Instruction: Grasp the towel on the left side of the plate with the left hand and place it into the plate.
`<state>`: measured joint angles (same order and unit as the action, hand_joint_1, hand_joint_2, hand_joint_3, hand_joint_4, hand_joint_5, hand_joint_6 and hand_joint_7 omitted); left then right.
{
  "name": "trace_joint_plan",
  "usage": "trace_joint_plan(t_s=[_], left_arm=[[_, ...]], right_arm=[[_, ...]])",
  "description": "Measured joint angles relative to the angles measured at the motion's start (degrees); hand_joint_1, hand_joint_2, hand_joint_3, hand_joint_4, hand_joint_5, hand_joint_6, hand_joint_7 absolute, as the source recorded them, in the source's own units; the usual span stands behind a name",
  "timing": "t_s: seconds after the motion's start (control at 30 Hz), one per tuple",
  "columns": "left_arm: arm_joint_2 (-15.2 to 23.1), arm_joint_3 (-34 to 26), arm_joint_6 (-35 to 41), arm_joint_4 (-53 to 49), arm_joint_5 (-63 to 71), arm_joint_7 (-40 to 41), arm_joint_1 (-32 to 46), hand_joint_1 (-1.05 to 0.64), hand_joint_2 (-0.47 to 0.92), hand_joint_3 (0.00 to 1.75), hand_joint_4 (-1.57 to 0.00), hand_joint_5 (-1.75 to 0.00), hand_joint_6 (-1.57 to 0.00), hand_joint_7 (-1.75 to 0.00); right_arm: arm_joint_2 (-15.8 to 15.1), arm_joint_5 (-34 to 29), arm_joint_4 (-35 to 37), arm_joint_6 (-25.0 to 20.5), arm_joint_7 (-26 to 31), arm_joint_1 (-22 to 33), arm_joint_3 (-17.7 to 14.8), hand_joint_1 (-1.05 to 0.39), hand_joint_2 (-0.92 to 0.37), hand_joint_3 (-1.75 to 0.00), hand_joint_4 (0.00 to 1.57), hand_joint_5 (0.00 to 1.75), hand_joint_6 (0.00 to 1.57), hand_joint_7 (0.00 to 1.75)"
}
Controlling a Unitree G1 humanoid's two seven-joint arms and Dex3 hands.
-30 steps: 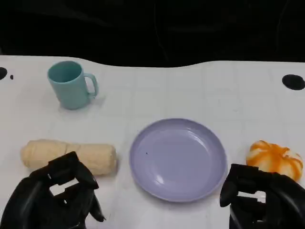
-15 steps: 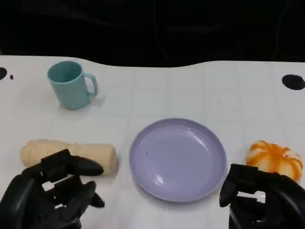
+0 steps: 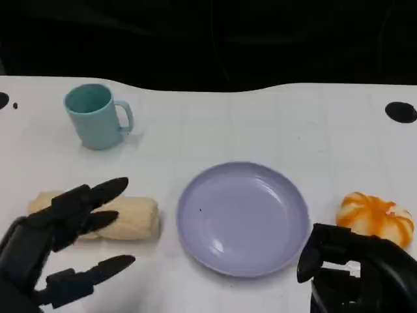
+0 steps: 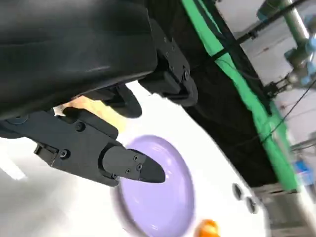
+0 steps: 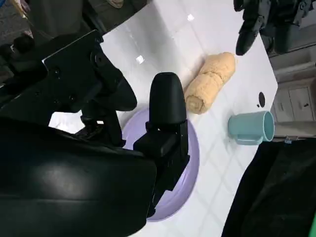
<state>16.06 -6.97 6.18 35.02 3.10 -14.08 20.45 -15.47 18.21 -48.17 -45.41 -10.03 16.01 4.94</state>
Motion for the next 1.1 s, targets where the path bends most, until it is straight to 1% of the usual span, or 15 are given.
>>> trace_joint_plan(t_s=[0.1,0.2,0.3,0.43,0.6,0.73,0.83,0.93,1.1], left_arm=[[3.8,0.0,1.1,1.3,6.1,-0.1,-1.3,-0.5,0.92,0.09,-0.3,-0.18,-0.27,0.0],[8.1,0.9,3.8,2.7,12.7,-1.6,-3.9,-0.52,0.92,0.08,-0.28,-0.16,-0.26,0.0],[11.7,3.6,5.6,2.4,20.8,-2.9,-6.8,-0.58,0.92,0.07,-0.26,-0.14,-0.26,0.0],[14.5,8.7,8.0,-0.2,31.3,-4.9,-12.0,-0.6,0.92,0.06,-0.24,-0.13,-0.24,0.0],[15.2,14.0,9.5,-5.0,39.0,-7.9,-17.6,-0.61,0.91,0.03,-0.26,-0.13,-0.24,-0.01],[14.9,18.1,9.8,-11.2,43.6,-8.4,-21.7,-0.6,0.9,0.02,-0.26,-0.12,-0.24,0.0],[14.0,20.9,10.7,-15.4,46.4,-9.3,-24.5,-0.6,0.91,0.01,-0.24,-0.1,-0.22,0.0],[12.9,23.2,12.2,-19.5,48.6,-10.6,-27.3,-0.59,0.91,0.01,-0.26,-0.1,-0.25,-0.01],[10.8,26.6,13.4,-30.1,50.6,-10.8,-32.6,-0.57,0.9,0.0,-0.3,-0.09,-0.28,-0.02]], right_arm=[[0.0,0.0,-0.1,-0.7,0.3,-0.3,0.1,-0.03,-0.52,-1.32,0.73,1.75,0.62,1.62],[0.0,0.2,-0.2,-1.1,0.4,-0.5,0.2,-0.02,-0.51,-1.33,0.73,1.75,0.62,1.62],[0.0,0.3,-0.5,-1.4,0.6,-0.5,0.3,-0.02,-0.51,-1.33,0.73,1.75,0.62,1.62],[0.0,0.4,-0.7,-1.5,0.6,-0.5,0.2,-0.01,-0.52,-1.34,0.73,1.75,0.62,1.62],[0.0,0.4,-0.9,-1.7,0.7,-0.3,0.1,-0.02,-0.51,-1.33,0.74,1.75,0.62,1.62],[0.0,0.5,-1.1,-1.8,0.8,-0.2,0.1,-0.02,-0.52,-1.33,0.74,1.75,0.62,1.61],[0.1,0.5,-1.3,-1.9,0.9,0.0,0.0,-0.04,-0.51,-1.32,0.74,1.75,0.62,1.61],[0.0,0.5,-1.4,-1.9,0.9,0.1,0.0,-0.05,-0.51,-1.31,0.74,1.75,0.62,1.6],[0.0,0.4,-1.6,-1.8,0.8,0.3,0.1,-0.04,-0.52,-1.3,0.73,1.75,0.62,1.6]])
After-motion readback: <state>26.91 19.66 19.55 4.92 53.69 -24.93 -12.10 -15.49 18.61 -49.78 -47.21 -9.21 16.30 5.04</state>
